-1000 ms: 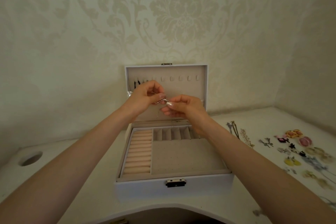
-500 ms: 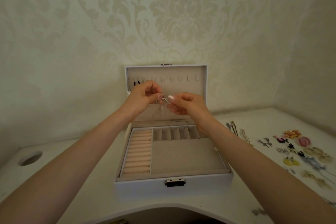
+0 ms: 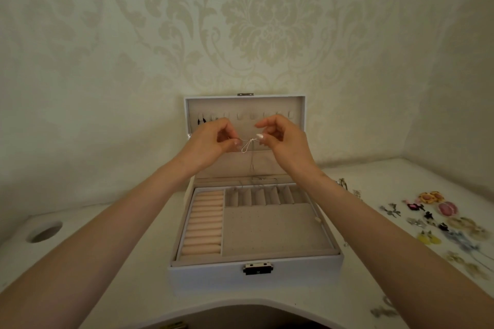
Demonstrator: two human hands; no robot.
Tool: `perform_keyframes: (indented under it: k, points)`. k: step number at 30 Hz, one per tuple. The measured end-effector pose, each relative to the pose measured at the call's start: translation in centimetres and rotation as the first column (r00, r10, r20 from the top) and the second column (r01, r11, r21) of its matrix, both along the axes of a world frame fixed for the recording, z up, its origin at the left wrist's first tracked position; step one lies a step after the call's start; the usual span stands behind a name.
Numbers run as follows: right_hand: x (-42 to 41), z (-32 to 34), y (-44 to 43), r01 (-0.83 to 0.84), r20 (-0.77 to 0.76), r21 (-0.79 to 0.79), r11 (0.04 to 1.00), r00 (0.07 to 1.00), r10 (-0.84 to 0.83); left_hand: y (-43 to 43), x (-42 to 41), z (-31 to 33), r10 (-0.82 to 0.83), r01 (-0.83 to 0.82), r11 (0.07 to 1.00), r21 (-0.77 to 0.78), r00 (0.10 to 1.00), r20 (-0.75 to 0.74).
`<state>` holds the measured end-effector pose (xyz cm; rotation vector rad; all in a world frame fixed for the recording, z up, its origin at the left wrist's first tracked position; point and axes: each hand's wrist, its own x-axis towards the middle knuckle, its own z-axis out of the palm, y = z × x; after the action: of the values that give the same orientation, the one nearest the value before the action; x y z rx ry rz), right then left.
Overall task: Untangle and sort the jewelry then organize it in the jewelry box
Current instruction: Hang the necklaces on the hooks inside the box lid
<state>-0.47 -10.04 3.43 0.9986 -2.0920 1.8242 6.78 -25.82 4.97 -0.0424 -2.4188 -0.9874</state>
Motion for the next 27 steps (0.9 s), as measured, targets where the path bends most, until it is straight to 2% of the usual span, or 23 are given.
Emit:
perform_keyframes:
  k: [4,8,11,16,19,23,27]
  points:
    - [0.0,0.3,-0.2,0.001,-0.075,0.054,0.999,0.997,0.003,-0.1,-0.2,0.7,0.032,-0.033,0.997,-0.075,0.999,-0.021]
    - [0.0,0.2,-1.0,-0.106,0.056,0.156,0.982,0.994,0.098,-0.1,-0.5,1.7,0.049,-0.056,0.994,-0.091,0.996,-0.075]
    - [0.4,0.4,-2.2,-0.195,0.178,0.160,0.968,0.970,0.165,-0.3,-0.9,2.6,0.052,-0.057,0.994,-0.088,0.996,-0.067]
    - [0.7,0.7,-3.7,-0.250,0.390,-0.031,0.968,0.889,0.242,-1.6,-1.3,3.5,0.162,-0.160,0.974,-0.161,0.987,0.002]
    - [0.5,0.6,-4.1,-0.257,0.480,-0.138,0.956,0.827,0.292,-2.3,-1.0,4.1,0.120,-0.110,0.989,-0.100,0.988,0.095]
    - [0.3,0.8,-4.5,-0.199,0.507,-0.216,0.956,0.814,0.284,-3.1,-0.6,4.0,0.064,-0.076,0.994,0.079,0.987,0.149]
    - [0.4,1.1,-5.5,-0.134,0.480,-0.188,0.973,0.852,0.210,-2.9,-1.4,3.4,0.163,-0.170,0.979,0.110,0.984,0.067]
